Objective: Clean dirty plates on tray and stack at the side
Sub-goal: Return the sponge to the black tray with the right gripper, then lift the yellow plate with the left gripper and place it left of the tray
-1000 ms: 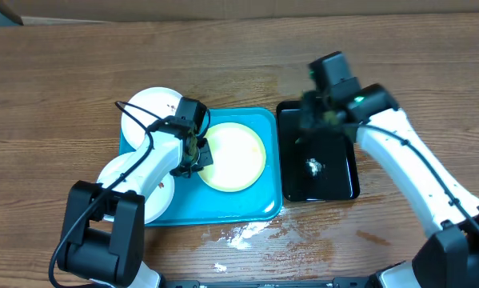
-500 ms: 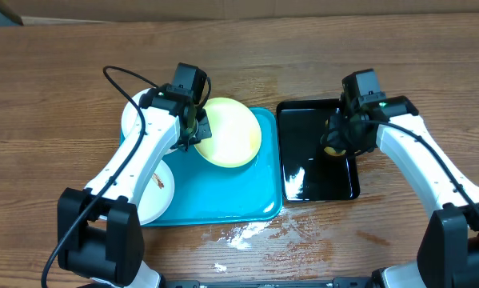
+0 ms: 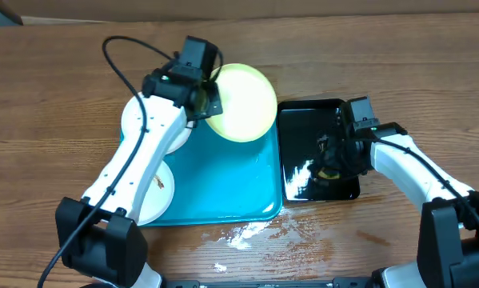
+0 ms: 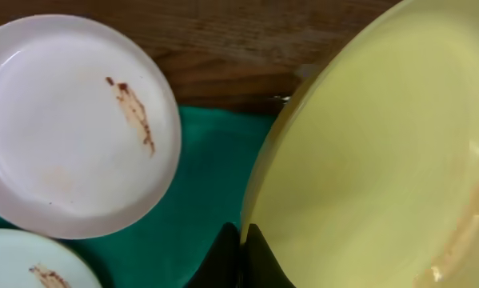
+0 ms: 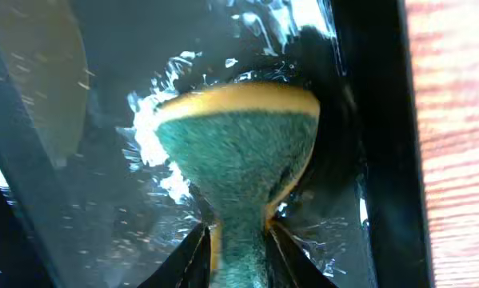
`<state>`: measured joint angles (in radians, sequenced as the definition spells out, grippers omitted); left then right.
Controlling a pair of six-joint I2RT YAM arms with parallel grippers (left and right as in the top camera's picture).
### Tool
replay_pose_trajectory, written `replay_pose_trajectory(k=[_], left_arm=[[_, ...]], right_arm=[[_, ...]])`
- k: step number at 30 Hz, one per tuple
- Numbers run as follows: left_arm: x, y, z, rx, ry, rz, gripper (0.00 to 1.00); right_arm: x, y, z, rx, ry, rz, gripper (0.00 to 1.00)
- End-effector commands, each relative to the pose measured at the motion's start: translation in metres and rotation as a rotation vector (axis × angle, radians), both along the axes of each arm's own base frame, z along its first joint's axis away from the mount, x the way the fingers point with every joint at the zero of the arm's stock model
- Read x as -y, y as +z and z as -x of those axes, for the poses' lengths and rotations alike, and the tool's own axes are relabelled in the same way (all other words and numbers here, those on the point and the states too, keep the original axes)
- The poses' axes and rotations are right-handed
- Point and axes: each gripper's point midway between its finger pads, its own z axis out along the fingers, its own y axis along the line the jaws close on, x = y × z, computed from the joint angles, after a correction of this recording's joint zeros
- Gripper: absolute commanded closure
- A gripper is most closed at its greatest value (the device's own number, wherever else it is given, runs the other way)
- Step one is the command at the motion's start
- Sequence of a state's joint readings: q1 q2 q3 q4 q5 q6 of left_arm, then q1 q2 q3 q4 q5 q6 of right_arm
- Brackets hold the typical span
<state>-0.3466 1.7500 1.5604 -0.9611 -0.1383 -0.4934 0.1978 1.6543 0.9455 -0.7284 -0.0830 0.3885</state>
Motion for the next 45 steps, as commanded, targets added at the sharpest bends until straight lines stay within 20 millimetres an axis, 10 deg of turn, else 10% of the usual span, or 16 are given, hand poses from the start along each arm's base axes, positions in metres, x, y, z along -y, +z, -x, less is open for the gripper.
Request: replay_pose_trajectory(k=[1,7,11,20,28,35,45], left_arm=[[0.032,0.018,-0.009,0.102,-0.073,-0.032,0.96],[0.071,0.038,-0.018,0.264,-0.121,-0.09,0.96],[0.093,0.056,-0.023,0.376,-0.201,-0.169,0.96],[0.119,0.082,-0.015,0.525,-0.235,-0.318,0.96],[0.158,0.068,0.004,0.59,-0.312,-0.575,0.96],[0.174,0.047,0.009,0.655,-0.268,-0.857,0.96],[0.177,0.054,0.005,0.659,-0.285,-0.77,0.96]], right_arm=[[-0.002,-0.006,0.01,-0.023,-0.002,-0.014,0.73],[-0.005,-0.005,0.011,-0.02,0.027,-0.032,0.17],[-0.015,0.031,-0.008,0.078,0.055,-0.133,0.07],[0.033,0.114,-0.022,0.281,-0.1,-0.141,0.0],[0.09,0.113,-0.024,0.285,-0.296,-0.124,0.0],[0.093,0.113,-0.023,0.281,-0.306,-0.123,0.0],[0.093,0.113,-0.023,0.281,-0.306,-0.123,0.0]])
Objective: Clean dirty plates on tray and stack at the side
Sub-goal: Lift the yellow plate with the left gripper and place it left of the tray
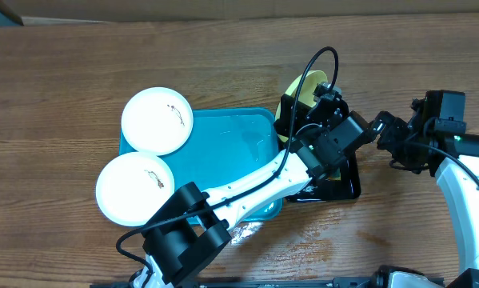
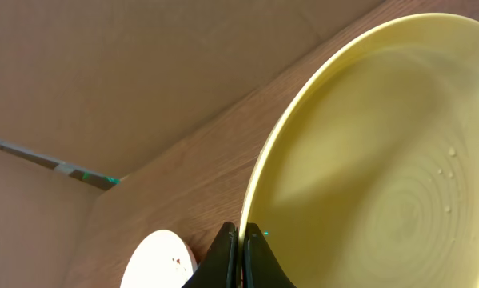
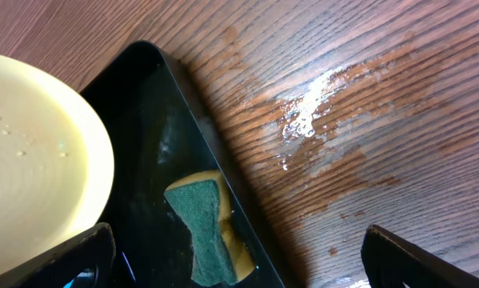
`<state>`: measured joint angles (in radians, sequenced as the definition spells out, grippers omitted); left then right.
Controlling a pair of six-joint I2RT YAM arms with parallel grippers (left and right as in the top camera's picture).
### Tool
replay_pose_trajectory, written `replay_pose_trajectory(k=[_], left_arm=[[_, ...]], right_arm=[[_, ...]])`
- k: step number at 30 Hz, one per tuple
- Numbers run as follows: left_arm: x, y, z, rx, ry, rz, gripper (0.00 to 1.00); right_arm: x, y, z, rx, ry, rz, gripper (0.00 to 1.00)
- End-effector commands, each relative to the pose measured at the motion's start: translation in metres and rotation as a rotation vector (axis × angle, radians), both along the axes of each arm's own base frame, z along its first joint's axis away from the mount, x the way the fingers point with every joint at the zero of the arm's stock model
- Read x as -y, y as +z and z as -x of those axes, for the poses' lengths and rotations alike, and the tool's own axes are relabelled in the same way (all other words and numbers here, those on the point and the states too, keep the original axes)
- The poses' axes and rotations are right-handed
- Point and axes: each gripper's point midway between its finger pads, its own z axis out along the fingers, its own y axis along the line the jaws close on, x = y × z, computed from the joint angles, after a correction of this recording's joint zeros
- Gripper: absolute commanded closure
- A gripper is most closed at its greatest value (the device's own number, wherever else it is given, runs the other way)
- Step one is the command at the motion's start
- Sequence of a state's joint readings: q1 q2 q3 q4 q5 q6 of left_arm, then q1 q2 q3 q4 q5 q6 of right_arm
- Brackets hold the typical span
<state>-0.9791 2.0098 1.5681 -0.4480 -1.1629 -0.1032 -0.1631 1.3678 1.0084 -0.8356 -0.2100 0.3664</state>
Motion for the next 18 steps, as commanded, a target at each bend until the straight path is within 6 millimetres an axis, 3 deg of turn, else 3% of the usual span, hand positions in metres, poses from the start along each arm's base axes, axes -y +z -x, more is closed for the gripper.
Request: replay_pose_trajectory(k=[1,5,8,12,14,15,18], left_arm=[[-0.001,0.026,-0.005,0.003,-0.025,0.102,0.96],[-0.011,0.043,-0.007,-0.124,-0.099,0.372,0.96],[-0.053,0.061,-0.019,-0.259,-0.112,0.629,0.96],[-0.101,0.063,-0.031,-0.388,-0.1,0.839,0.96],[-0.151,0.058,-0.04,-0.49,-0.072,1.031,0.96],[-0.165,0.057,-0.042,-0.503,-0.052,1.071,0.96],[-0.249,0.052,-0.048,-0.492,0.083,1.218,0.96]], right_arm=[[0.002,0.012,-0.006,0.036,-0.009,0.001,0.0],[0.002,0.012,-0.006,0.032,-0.009,0.001,0.0],[0.002,0.012,-0.006,0.032,-0.009,0.001,0.0],[0.002,0.011,-0.005,0.032,-0.009,0.0,0.0],[0.001,0.011,-0.005,0.031,-0.009,0.0,0.0],[0.001,0.011,-0.005,0.031,-0.009,0.0,0.0],[0.001,0.011,-0.005,0.031,-0.009,0.0,0.0]])
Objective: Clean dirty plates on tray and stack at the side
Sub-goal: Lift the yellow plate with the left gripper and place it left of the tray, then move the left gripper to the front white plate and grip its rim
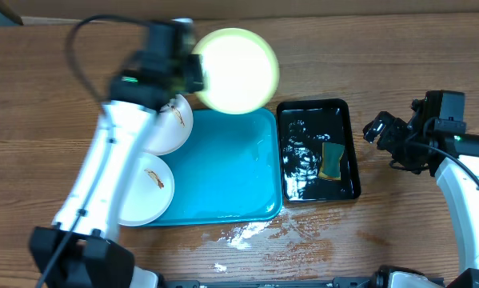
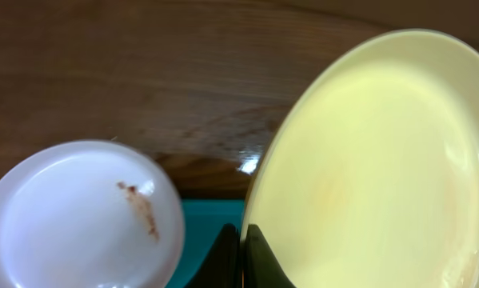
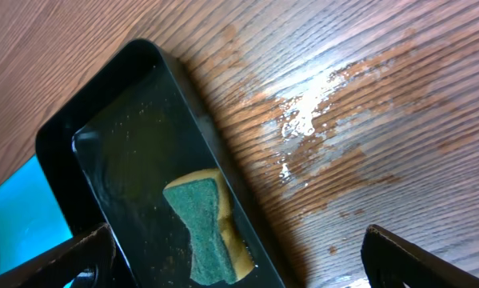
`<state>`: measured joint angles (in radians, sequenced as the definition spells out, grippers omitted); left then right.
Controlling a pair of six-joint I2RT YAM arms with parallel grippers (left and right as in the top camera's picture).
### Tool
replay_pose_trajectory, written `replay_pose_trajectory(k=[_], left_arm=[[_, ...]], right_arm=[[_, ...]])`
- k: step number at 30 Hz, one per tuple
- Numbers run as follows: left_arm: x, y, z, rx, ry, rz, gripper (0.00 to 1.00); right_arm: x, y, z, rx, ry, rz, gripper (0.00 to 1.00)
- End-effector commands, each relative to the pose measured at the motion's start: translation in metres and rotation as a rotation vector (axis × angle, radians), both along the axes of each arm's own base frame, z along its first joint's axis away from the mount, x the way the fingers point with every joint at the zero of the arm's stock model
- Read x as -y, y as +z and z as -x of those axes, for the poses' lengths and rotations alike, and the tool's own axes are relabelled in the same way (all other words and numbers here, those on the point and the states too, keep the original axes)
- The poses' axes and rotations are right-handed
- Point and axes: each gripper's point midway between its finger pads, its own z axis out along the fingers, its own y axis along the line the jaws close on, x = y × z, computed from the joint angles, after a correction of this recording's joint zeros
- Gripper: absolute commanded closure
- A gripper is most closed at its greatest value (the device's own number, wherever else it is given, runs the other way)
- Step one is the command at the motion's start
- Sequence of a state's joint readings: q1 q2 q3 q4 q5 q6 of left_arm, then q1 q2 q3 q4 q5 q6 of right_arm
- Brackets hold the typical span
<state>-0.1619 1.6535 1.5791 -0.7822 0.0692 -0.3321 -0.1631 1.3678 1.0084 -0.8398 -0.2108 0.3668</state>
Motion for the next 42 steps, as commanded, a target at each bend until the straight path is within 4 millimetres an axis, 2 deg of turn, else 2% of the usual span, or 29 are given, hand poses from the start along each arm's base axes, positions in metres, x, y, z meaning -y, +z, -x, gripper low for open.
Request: replay_pose_trajectory(k=[1,3,5,9,10,11,12,14,15,17,19,23,26,28,30,31,33,34,37,39,41,42], left_arm=[[-0.056,0.009,0.003,-0.044,0.064,0.257,0.96],[-0.113,0.005,0.009,-0.058,0.201,0.266,0.96],[-0.158,0.0,0.018,-0.071,0.313,0.27,0.96],[-0.252,-0.018,0.051,-0.117,0.656,0.208,0.96],[-0.282,-0.028,0.064,-0.136,0.769,0.183,0.96],[-0.293,-0.033,0.069,-0.146,0.804,0.17,0.96],[-0.314,-0.045,0.081,-0.173,0.891,0.152,0.96],[-0.341,-0.071,0.095,-0.215,0.975,0.167,0.96],[-0.346,-0.078,0.099,-0.231,0.992,0.172,0.96],[-0.371,-0.115,0.118,-0.313,1.066,0.199,0.96],[-0.382,-0.137,0.129,-0.369,1.103,0.211,0.96],[-0.39,-0.17,0.139,-0.447,1.118,0.224,0.96],[-0.39,-0.184,0.138,-0.47,1.108,0.227,0.95],[-0.39,-0.187,0.138,-0.478,1.105,0.227,0.83],[-0.389,-0.186,0.138,-0.477,1.096,0.23,0.62],[-0.381,-0.183,0.135,-0.484,1.057,0.268,0.45],[-0.37,-0.18,0.133,-0.5,1.019,0.316,0.42],[-0.358,-0.177,0.132,-0.521,0.975,0.364,0.42],[-0.314,-0.169,0.133,-0.597,0.825,0.493,0.49],[-0.288,-0.158,0.129,-0.601,0.693,0.554,0.57],[-0.263,-0.137,0.12,-0.563,0.58,0.607,0.57],[-0.25,-0.12,0.115,-0.521,0.513,0.614,0.57]], right_arm=[[0.002,0.012,-0.006,0.035,-0.009,0.002,0.0],[0.002,0.012,-0.006,0.036,-0.009,0.002,0.0],[0.002,0.012,-0.006,0.036,-0.009,0.002,0.0],[0.002,0.012,-0.007,0.038,-0.009,0.002,0.0],[0.002,0.012,-0.007,0.038,-0.009,0.002,0.0],[0.002,0.012,-0.007,0.038,-0.009,0.002,0.0],[0.002,0.012,-0.007,0.038,-0.009,0.002,0.0],[0.002,0.012,-0.007,0.039,-0.009,0.003,0.0],[0.002,0.012,-0.007,0.039,-0.009,0.003,0.0],[0.002,0.012,-0.007,0.039,-0.009,0.003,0.0],[0.002,0.012,-0.007,0.04,-0.009,0.003,0.0],[0.002,0.012,-0.007,0.04,-0.009,0.003,0.0],[0.002,0.012,-0.007,0.04,-0.009,0.003,0.0],[0.002,0.012,-0.007,0.039,-0.009,0.003,0.0],[0.002,0.012,-0.007,0.039,-0.009,0.003,0.0],[0.002,0.012,-0.007,0.039,-0.009,0.003,0.0],[0.002,0.012,-0.007,0.039,-0.009,0.003,0.0],[0.002,0.012,-0.007,0.039,-0.009,0.003,0.0],[0.002,0.012,-0.006,0.035,-0.009,0.002,0.0],[0.001,0.011,-0.005,0.031,-0.008,0.001,0.0],[0.001,0.011,-0.004,0.025,-0.008,0.0,0.0],[0.001,0.01,-0.004,0.024,-0.008,-0.001,0.0]])
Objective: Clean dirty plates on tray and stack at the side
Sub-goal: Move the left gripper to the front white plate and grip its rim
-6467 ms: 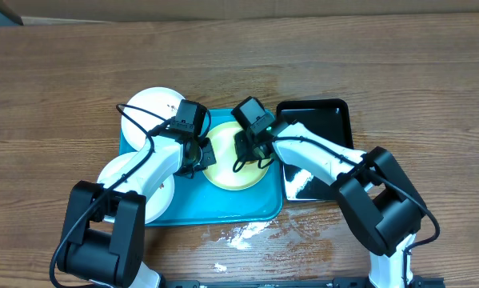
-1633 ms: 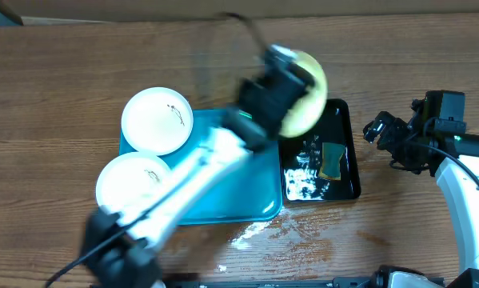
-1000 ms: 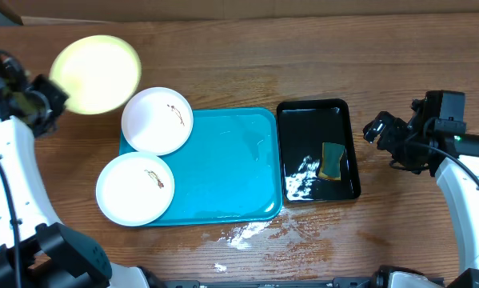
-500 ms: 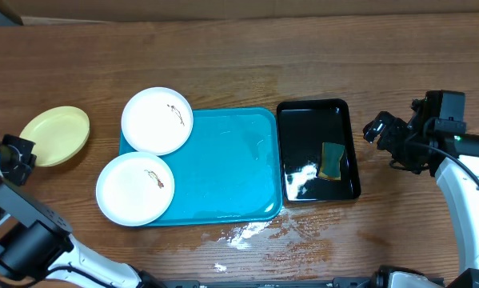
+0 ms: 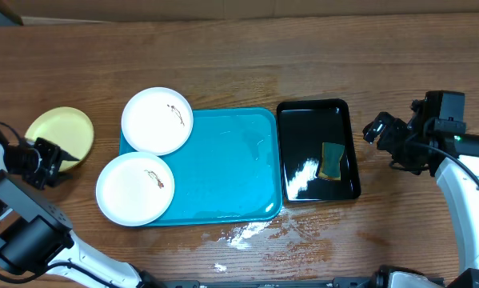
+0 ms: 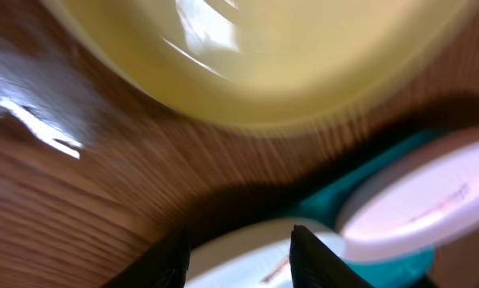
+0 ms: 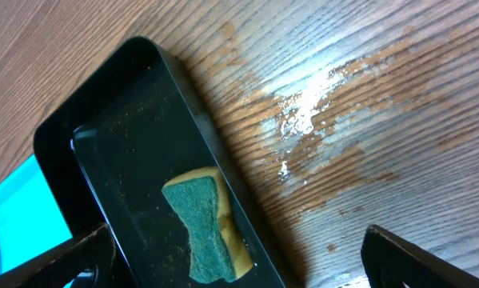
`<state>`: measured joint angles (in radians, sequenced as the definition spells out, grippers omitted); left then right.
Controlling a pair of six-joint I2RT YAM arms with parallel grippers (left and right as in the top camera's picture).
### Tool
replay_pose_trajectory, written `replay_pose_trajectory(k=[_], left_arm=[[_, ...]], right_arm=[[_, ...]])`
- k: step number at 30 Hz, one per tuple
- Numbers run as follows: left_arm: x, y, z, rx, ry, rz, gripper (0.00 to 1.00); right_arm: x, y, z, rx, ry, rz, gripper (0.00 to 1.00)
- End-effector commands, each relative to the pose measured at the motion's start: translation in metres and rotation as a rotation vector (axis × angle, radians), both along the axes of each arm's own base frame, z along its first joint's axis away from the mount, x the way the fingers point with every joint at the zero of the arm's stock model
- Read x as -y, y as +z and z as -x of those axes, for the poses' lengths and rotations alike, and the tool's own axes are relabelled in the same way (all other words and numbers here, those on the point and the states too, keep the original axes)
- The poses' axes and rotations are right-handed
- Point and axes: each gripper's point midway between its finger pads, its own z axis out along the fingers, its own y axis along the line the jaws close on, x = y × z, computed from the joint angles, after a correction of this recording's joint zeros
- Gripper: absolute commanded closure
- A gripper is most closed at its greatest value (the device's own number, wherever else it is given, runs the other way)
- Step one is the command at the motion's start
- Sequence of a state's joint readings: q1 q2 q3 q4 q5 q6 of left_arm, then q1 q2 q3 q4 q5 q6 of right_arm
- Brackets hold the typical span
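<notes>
The yellow plate (image 5: 57,130) lies flat on the wood left of the teal tray (image 5: 223,172); it fills the top of the left wrist view (image 6: 263,56). My left gripper (image 5: 47,160) is open at its near edge, holding nothing (image 6: 239,256). Two white plates with brown smears, one farther (image 5: 157,120) and one nearer (image 5: 135,189), overhang the tray's left side. The green and yellow sponge (image 7: 203,228) lies in the black water tray (image 5: 347,112). My right gripper (image 5: 383,136) hangs wide open over the wood right of that tray (image 7: 239,260).
Spilled water glints on the wood in front of the teal tray (image 5: 247,234) and right of the black tray (image 7: 307,112). A cardboard wall runs along the table's far edge.
The yellow plate was held up over the teal tray's far edge; now it lies on the table left of the tray and my left gripper has let go. The right arm has not moved.
My left gripper held the yellow plate over the teal tray while the right was shut on the sponge in the black tray. Then the plate was over the black tray, the sponge dropped, the right gripper open aside. The plate then stood over the tray's far edge, now released at left.
</notes>
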<state>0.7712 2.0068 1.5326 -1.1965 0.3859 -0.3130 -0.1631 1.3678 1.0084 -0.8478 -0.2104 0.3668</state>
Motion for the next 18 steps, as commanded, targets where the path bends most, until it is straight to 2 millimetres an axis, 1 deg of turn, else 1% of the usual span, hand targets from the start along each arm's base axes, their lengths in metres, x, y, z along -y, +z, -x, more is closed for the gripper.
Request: replay_pose_trajectory(k=[1,3,4,6,9,10,12,14,15,18], left_arm=[[0.042,0.065,-0.031,0.277,-0.189,0.04,0.56],[0.056,0.091,-0.029,0.319,-0.227,0.001,0.54],[0.069,0.112,-0.027,0.356,-0.276,-0.034,0.53],[0.087,0.137,-0.018,0.374,-0.339,-0.115,0.51],[0.094,0.156,-0.001,0.302,-0.361,-0.302,0.51],[0.099,0.161,0.006,0.24,-0.38,-0.415,0.53],[0.105,0.159,0.012,0.18,-0.432,-0.508,0.54],[0.112,0.148,0.022,0.076,-0.544,-0.578,0.53],[0.114,0.138,0.031,0.005,-0.598,-0.57,0.53],[0.112,0.118,0.05,-0.119,-0.615,-0.511,0.52]], right_arm=[[0.001,0.011,-0.005,0.028,-0.008,0.0,0.0],[0.001,0.01,-0.004,0.024,-0.008,-0.001,0.0],[0.001,0.01,-0.003,0.02,-0.008,-0.001,0.0],[0.001,0.009,-0.002,0.015,-0.008,-0.002,0.0],[0.001,0.009,0.0,0.008,-0.005,-0.001,0.0],[0.001,0.009,0.0,0.007,-0.005,-0.002,0.0],[0.001,0.009,0.0,0.008,-0.005,-0.001,0.0],[0.001,0.009,0.0,0.007,-0.005,-0.002,0.0],[0.001,0.009,0.0,0.007,-0.005,-0.002,0.0],[0.001,0.009,0.0,0.008,-0.005,-0.001,0.0]])
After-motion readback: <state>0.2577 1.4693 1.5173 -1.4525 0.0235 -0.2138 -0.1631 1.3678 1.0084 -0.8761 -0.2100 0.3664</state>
